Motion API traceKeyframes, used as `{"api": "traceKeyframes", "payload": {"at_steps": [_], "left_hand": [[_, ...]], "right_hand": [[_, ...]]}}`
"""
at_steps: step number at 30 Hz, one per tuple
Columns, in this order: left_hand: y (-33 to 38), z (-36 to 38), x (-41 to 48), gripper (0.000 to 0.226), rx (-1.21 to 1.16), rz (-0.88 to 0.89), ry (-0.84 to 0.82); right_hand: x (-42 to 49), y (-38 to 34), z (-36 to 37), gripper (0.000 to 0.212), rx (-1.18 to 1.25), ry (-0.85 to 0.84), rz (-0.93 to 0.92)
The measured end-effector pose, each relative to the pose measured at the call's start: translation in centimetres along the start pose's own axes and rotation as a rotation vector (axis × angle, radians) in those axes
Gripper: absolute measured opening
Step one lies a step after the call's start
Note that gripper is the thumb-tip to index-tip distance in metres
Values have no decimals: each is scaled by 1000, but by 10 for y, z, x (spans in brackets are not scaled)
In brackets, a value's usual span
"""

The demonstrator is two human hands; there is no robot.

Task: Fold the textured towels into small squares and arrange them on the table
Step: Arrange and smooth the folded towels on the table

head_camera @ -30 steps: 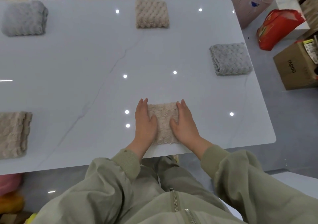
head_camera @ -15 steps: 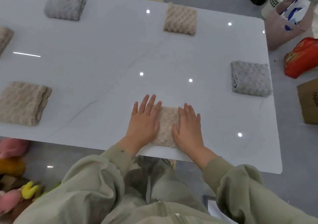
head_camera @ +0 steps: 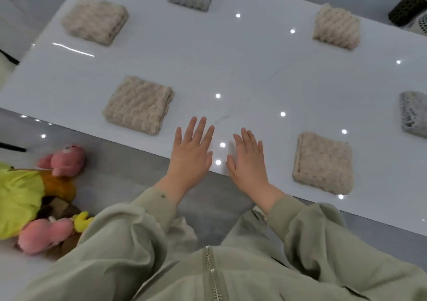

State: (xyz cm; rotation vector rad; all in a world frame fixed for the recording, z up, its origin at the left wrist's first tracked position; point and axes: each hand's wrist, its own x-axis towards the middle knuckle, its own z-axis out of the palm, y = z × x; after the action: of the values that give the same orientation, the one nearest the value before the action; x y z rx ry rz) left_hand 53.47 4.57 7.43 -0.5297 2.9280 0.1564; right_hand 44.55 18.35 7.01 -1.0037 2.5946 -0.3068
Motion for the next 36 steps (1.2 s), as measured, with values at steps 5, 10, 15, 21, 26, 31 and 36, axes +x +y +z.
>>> {"api": "traceKeyframes", "payload": {"at_steps": [5,10,15,21,26,31,36], "left_hand": [[-101,-15,-26,63,-5,-2,-10],[-161,-25,-25,62,-37,7,-31],[-200,-27,10,61,5,14,-22],[-234,-25,58,60,17,59,-35],[-257,-15,77,62,-9,175,-85],[-270,-7,78,61,-157,194,-103],[-266,-15,84,62,-636,-116,-103]], "right_hand": [[16,-96,24,56,58,23,63],[38,-146,29,53,81,76,112],[74,-165,24,54,37,90,100],[129,-188,26,56,-12,60,24],[153,-205,43,58,-46,-2,-28],[152,-209,46,57,-52,1,44],[145,-215,44,60,317,78,300]]}}
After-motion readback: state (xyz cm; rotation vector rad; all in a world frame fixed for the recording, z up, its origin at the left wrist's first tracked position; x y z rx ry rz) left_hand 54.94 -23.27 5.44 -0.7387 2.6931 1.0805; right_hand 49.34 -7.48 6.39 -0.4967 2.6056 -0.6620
